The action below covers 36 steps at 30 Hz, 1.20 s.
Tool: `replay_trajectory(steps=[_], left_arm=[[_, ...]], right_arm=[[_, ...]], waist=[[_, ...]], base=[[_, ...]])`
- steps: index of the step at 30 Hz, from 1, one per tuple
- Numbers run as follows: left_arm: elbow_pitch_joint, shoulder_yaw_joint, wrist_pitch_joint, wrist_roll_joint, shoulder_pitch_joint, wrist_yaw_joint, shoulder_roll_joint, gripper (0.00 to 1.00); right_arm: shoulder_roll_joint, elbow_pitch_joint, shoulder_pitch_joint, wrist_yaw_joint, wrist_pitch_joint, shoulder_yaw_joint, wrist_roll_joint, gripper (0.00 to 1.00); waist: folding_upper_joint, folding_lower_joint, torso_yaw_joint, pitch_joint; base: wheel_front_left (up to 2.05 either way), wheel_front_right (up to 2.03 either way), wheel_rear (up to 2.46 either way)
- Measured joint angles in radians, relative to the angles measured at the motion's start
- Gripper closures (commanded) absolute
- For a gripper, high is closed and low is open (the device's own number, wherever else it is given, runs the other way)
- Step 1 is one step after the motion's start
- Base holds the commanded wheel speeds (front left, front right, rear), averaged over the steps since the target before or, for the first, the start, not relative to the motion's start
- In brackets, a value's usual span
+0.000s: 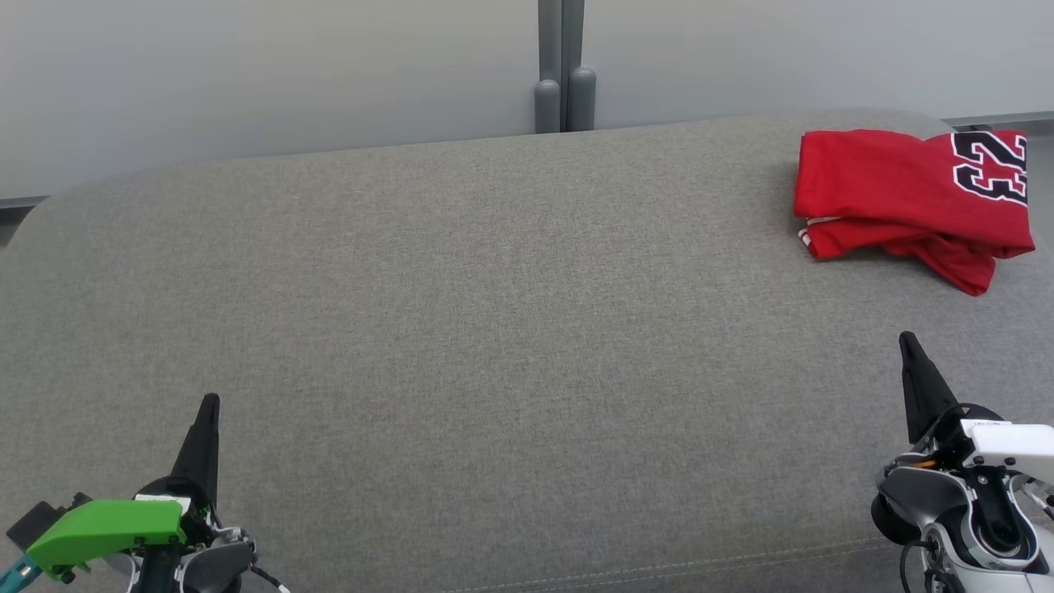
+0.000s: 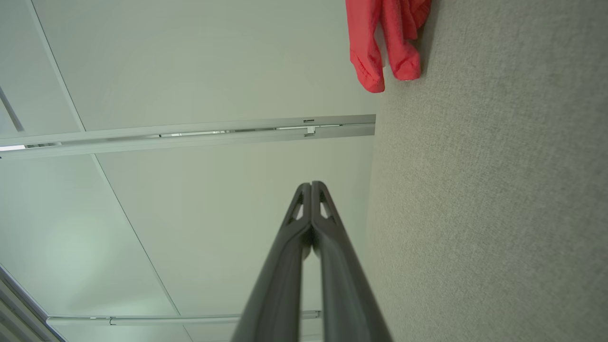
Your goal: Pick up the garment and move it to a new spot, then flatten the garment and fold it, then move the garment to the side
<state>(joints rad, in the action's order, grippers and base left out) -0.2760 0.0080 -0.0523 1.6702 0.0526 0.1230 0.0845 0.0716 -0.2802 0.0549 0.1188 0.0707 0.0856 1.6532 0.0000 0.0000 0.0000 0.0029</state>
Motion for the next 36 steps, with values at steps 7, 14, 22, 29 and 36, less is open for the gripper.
replay_trajectory(steps=[7, 14, 22, 29, 36], left_arm=[[0.001, 0.001, 0.000, 0.000, 0.000, 0.000, -0.001, 1.00], [0.001, 0.002, -0.001, 0.000, 0.000, 0.000, -0.002, 1.00], [0.002, 0.003, -0.001, -0.001, 0.000, 0.000, -0.003, 1.00], [0.002, 0.004, -0.001, -0.001, 0.000, 0.000, -0.003, 1.00], [0.003, 0.005, -0.006, -0.002, 0.000, 0.000, -0.004, 1.00]], right_arm=[[0.000, 0.000, 0.000, 0.000, 0.000, 0.000, -0.001, 1.00], [0.000, 0.000, 0.000, 0.000, 0.000, 0.001, -0.001, 1.00], [-0.001, 0.001, 0.000, 0.000, 0.000, 0.002, -0.001, 1.00], [-0.001, 0.001, 0.000, 0.000, 0.001, 0.002, -0.001, 1.00], [-0.001, 0.001, 0.000, 0.000, 0.001, 0.002, -0.001, 1.00]], waist=[[0.0000, 0.0000, 0.000, 0.000], [0.0000, 0.0000, 0.000, 0.000], [0.0000, 0.0000, 0.000, 0.000], [0.0000, 0.0000, 0.000, 0.000], [0.0000, 0.0000, 0.000, 0.000]], base=[[0.00, 0.00, 0.00], [0.00, 0.00, 0.00], [0.00, 0.00, 0.00], [0.00, 0.00, 0.00], [0.00, 0.00, 0.00]])
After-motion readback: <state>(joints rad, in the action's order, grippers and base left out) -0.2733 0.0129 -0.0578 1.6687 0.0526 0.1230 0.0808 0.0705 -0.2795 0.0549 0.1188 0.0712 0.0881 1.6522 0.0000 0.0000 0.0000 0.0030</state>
